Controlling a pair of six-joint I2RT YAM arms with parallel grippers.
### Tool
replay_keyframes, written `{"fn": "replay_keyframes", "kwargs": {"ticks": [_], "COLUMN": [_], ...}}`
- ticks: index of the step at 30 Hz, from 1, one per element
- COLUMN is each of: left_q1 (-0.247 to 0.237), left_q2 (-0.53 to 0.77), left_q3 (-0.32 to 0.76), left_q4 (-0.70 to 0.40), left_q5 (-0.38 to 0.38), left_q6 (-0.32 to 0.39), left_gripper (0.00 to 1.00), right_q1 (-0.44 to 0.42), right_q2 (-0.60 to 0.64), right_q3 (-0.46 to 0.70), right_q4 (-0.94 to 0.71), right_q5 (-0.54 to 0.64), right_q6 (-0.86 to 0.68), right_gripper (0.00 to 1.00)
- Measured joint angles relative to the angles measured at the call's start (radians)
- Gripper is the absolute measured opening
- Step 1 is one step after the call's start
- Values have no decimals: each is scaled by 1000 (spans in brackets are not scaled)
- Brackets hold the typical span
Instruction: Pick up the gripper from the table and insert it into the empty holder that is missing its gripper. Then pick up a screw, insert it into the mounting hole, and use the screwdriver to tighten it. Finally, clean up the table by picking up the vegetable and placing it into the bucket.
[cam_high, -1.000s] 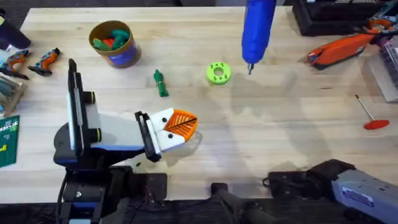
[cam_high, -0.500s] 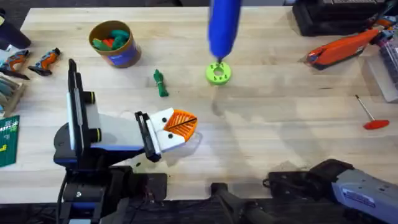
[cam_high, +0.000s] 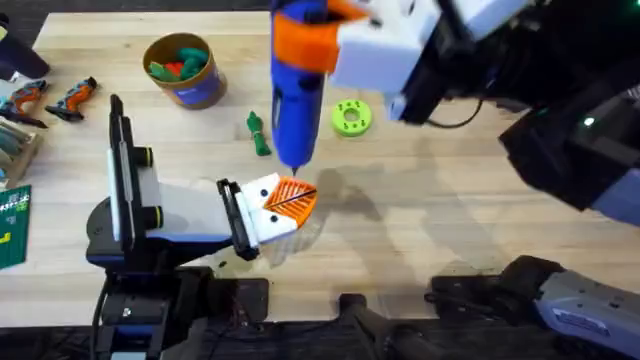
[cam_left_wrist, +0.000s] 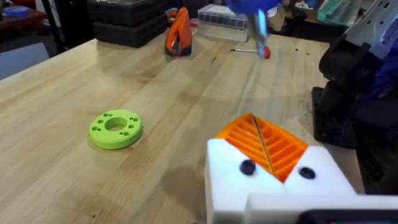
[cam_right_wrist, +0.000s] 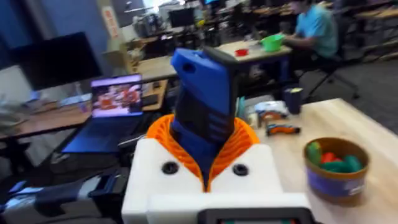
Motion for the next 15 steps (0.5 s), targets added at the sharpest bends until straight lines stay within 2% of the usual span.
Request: {"fn": "replay_keyframes", "kwargs": {"ticks": [8, 15], "left_q1": [0, 0], "left_q2": [0, 0], "left_q3": [0, 0], "left_q4": [0, 0], "left_q5": [0, 0], "left_q6": [0, 0], "left_gripper": [12, 12], "right_q1": [107, 124], "right_q2": [43, 128], "right_q3": [-12, -12], "right_q4": [98, 193], "right_q5": [-2, -29], "right_q6": [-14, -48], "right_gripper": [25, 25]}}
